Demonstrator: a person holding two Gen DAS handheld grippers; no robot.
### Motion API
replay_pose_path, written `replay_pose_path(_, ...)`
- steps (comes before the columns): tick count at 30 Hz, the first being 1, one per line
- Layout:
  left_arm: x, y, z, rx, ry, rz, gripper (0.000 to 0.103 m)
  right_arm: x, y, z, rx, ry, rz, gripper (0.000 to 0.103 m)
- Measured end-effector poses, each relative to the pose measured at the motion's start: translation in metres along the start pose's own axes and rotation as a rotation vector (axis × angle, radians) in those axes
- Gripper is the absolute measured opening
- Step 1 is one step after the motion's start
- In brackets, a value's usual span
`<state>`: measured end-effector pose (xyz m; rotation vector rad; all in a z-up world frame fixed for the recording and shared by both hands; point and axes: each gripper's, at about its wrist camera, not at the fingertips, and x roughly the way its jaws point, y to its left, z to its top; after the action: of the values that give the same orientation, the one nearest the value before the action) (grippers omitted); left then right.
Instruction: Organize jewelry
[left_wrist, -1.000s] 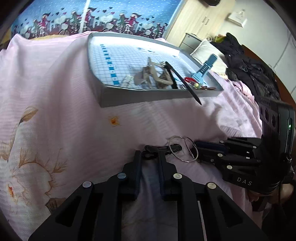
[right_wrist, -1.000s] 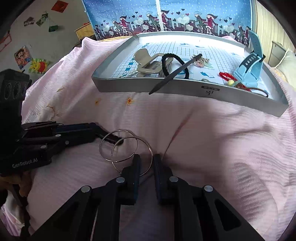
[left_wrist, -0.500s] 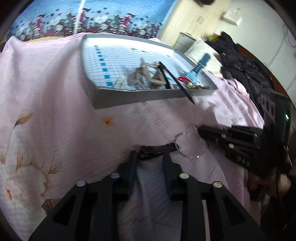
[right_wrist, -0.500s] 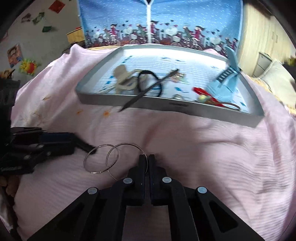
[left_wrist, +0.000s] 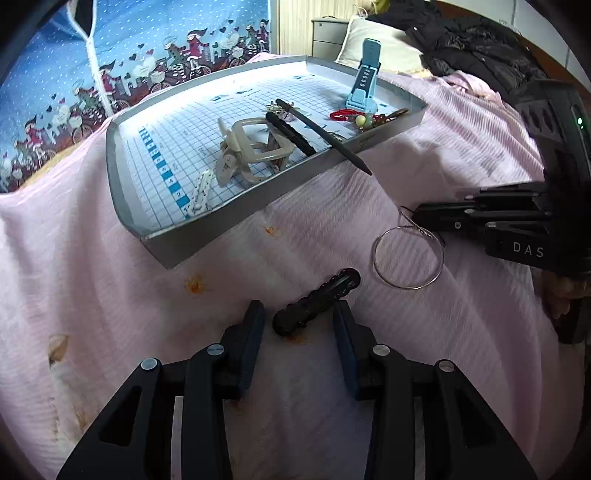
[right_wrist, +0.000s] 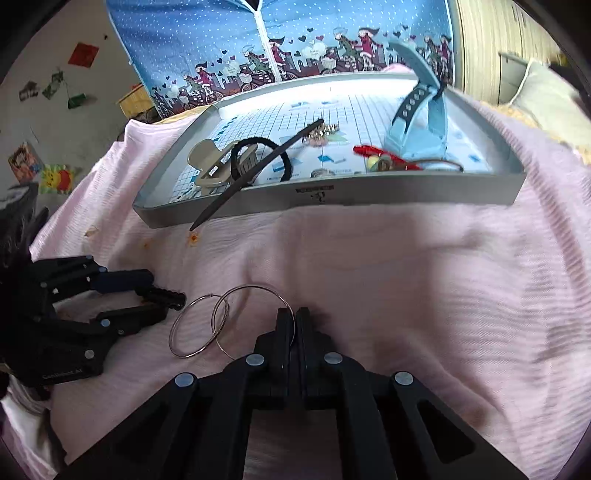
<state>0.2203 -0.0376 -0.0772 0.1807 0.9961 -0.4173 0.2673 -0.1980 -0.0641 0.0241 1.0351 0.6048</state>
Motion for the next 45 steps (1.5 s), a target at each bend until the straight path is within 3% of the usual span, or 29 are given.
replay_pose_path(3, 0.000, 0.002, 0.001, -0.030, -0.006, -0.025, 0.029, 0.000, -0.007, 0.000, 0.047, 0.014, 0.041, 0.004)
replay_pose_path(7, -0.003, -0.003, 0.000, -0.025, -0.009, -0.043, 0.014, 0.000, -0.018, 0.000, 0.116, 0.039, 0.100, 0.004)
replay_pose_path(10, -0.007, -0.004, -0.004, -0.040, -0.019, -0.033, 0.014, 0.001, -0.024, 0.000, 0.155, 0.054, 0.132, 0.005)
replay_pose_path(16, -0.013, 0.003, -0.012, -0.141, -0.058, -0.086, 0.014, 0.001, -0.030, -0.003, 0.182, 0.058, 0.162, 0.005)
replay_pose_path(21, -0.019, 0.003, -0.018, -0.183, -0.090, -0.083, 0.014, 0.003, -0.017, -0.004, 0.118, 0.038, 0.106, 0.005)
replay_pose_path(26, -0.029, 0.000, -0.022, -0.190, -0.130, -0.053, 0.014, -0.004, -0.002, -0.003, 0.049, -0.031, 0.025, 0.004)
replay_pose_path(31, -0.044, 0.003, -0.027, -0.240, -0.202, -0.052, 0.014, -0.024, 0.002, 0.002, 0.017, -0.164, -0.023, 0.004)
replay_pose_path(35, -0.053, 0.010, -0.029, -0.298, -0.233, -0.127, 0.014, -0.039, 0.001, 0.005, 0.016, -0.254, -0.025, 0.003)
replay_pose_path(45, -0.074, 0.008, -0.003, -0.322, -0.300, -0.135, 0.014, -0.071, 0.006, 0.020, 0.024, -0.429, 0.004, 0.003)
